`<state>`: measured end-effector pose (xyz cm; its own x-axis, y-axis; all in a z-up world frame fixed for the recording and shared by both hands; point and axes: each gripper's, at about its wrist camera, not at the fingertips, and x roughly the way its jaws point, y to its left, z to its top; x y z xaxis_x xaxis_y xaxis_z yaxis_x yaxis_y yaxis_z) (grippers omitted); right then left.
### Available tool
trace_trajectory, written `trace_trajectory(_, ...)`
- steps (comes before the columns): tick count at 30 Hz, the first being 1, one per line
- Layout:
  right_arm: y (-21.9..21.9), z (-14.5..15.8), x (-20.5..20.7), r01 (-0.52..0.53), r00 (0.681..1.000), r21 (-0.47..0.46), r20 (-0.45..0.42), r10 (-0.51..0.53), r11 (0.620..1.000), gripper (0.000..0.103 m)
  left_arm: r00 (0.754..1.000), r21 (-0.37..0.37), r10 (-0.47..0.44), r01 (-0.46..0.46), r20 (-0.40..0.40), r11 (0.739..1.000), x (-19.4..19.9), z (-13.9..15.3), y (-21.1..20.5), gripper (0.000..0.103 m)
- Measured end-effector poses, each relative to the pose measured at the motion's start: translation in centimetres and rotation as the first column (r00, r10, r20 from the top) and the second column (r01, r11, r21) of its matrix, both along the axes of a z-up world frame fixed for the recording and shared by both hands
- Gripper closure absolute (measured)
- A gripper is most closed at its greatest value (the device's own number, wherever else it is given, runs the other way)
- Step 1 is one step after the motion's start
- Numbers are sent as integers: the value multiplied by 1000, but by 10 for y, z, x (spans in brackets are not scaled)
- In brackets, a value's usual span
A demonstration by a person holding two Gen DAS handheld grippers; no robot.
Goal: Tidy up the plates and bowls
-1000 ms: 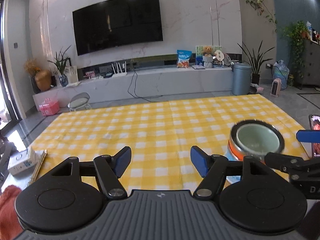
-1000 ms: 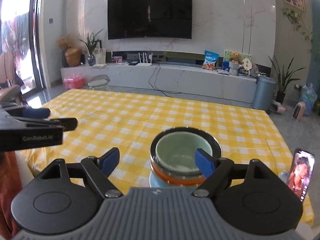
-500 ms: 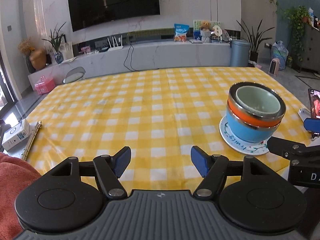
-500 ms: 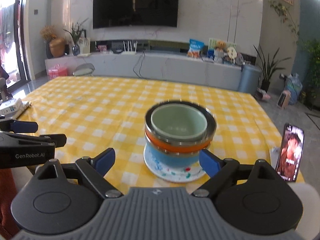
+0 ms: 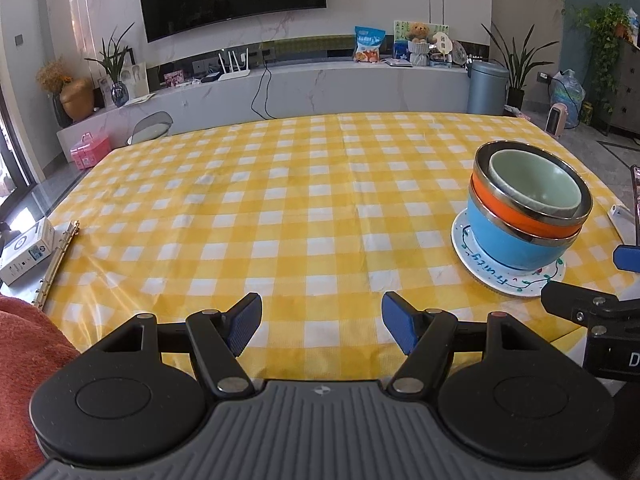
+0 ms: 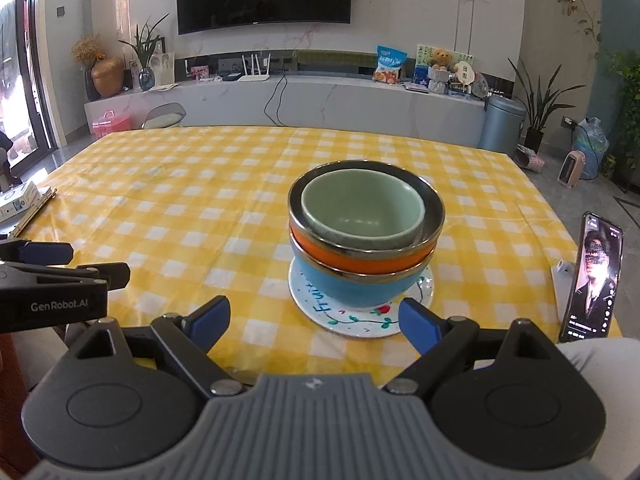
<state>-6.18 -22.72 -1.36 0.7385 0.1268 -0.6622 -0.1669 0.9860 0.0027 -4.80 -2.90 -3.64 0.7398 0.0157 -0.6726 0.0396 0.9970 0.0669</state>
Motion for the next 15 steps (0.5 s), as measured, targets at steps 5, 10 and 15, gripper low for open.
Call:
trace_trajectory(5, 1, -3, 2, -5, 1000, -1, -6, 5, 1000, 13, 1000, -2, 2, -2, -2, 1000, 1, 1, 0, 22)
trace_trajectory(10, 1, -3, 2, -5, 1000, -2, -7, 5, 1000, 13, 1000, -7, 6, -6, -1, 1000, 1, 1, 0, 22)
trace_trajectory(15, 1, -3, 2, -3, 1000, -1, -7, 3, 1000, 13, 1000, -13, 10, -10, 5, 1000, 1, 2, 1, 22)
